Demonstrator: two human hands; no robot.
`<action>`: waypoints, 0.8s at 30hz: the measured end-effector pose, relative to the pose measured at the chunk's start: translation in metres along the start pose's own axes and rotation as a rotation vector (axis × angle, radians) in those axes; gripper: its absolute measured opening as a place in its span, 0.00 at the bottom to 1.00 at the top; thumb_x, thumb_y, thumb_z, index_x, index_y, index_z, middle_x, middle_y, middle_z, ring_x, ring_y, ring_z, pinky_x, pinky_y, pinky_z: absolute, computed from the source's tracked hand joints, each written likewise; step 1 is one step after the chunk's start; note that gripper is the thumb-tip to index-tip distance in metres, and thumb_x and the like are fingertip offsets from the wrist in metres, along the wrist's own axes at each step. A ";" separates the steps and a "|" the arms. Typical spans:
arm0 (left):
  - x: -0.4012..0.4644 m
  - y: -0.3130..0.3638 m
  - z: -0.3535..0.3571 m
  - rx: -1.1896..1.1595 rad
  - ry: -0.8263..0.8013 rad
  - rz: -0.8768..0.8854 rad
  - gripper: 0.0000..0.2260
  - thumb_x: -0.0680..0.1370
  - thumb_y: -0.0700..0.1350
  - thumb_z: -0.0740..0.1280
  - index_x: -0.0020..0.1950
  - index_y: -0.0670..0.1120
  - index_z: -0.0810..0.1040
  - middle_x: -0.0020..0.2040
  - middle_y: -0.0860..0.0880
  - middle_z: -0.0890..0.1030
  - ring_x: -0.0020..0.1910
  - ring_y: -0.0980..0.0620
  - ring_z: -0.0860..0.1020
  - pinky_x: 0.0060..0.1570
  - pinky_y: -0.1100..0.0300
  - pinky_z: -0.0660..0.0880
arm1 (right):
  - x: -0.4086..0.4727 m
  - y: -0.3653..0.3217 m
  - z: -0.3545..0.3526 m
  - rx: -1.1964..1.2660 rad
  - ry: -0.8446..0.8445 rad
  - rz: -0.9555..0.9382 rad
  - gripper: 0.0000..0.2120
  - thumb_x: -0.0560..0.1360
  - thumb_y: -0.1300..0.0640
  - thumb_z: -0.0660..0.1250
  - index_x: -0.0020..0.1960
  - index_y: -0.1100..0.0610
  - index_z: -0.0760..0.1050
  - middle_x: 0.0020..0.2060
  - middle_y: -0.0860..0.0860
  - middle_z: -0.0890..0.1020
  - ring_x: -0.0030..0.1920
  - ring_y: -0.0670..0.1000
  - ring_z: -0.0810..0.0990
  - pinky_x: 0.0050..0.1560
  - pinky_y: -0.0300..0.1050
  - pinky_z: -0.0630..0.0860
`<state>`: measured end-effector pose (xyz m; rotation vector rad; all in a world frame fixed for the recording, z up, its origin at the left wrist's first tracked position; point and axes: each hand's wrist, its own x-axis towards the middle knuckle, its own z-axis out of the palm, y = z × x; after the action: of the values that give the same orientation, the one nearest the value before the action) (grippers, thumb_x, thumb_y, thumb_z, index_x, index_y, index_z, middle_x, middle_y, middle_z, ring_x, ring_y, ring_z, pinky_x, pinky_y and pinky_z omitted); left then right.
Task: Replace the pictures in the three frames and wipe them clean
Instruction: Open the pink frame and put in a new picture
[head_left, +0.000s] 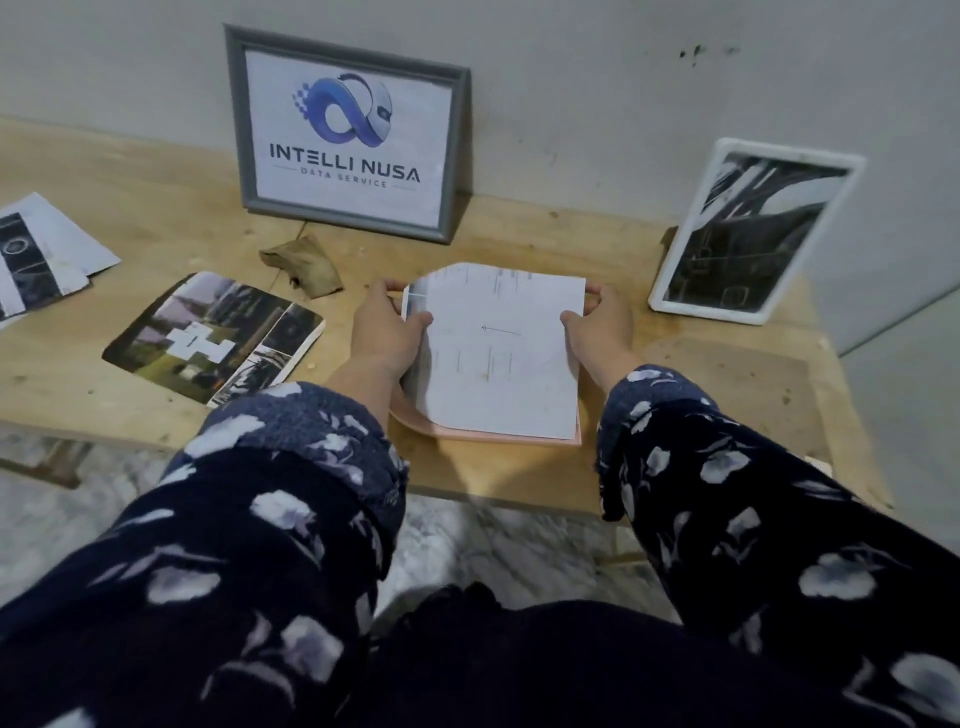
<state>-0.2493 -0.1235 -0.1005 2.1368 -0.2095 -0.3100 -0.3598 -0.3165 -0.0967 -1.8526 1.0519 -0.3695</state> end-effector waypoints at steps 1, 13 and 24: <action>-0.003 -0.001 0.004 0.018 -0.006 -0.004 0.21 0.76 0.43 0.70 0.66 0.45 0.68 0.48 0.49 0.74 0.47 0.50 0.73 0.47 0.58 0.68 | -0.001 0.004 -0.001 -0.021 -0.007 0.000 0.20 0.76 0.64 0.65 0.67 0.58 0.69 0.60 0.52 0.79 0.59 0.52 0.78 0.52 0.40 0.74; -0.020 -0.022 0.011 0.569 -0.074 0.075 0.28 0.75 0.47 0.71 0.73 0.50 0.64 0.71 0.47 0.66 0.70 0.44 0.65 0.65 0.44 0.67 | -0.007 0.040 0.010 -0.492 -0.244 -0.092 0.25 0.76 0.61 0.62 0.73 0.54 0.66 0.72 0.51 0.67 0.72 0.55 0.63 0.69 0.46 0.62; -0.032 -0.032 0.009 0.801 -0.197 0.159 0.16 0.80 0.54 0.60 0.67 0.52 0.69 0.73 0.50 0.62 0.69 0.44 0.60 0.64 0.46 0.61 | -0.039 0.046 0.010 -0.624 -0.170 -0.194 0.23 0.80 0.55 0.57 0.75 0.50 0.62 0.74 0.48 0.61 0.72 0.55 0.57 0.70 0.52 0.59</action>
<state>-0.2815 -0.1043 -0.1276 2.8495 -0.7103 -0.3856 -0.3996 -0.2883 -0.1337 -2.5008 0.9338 0.0209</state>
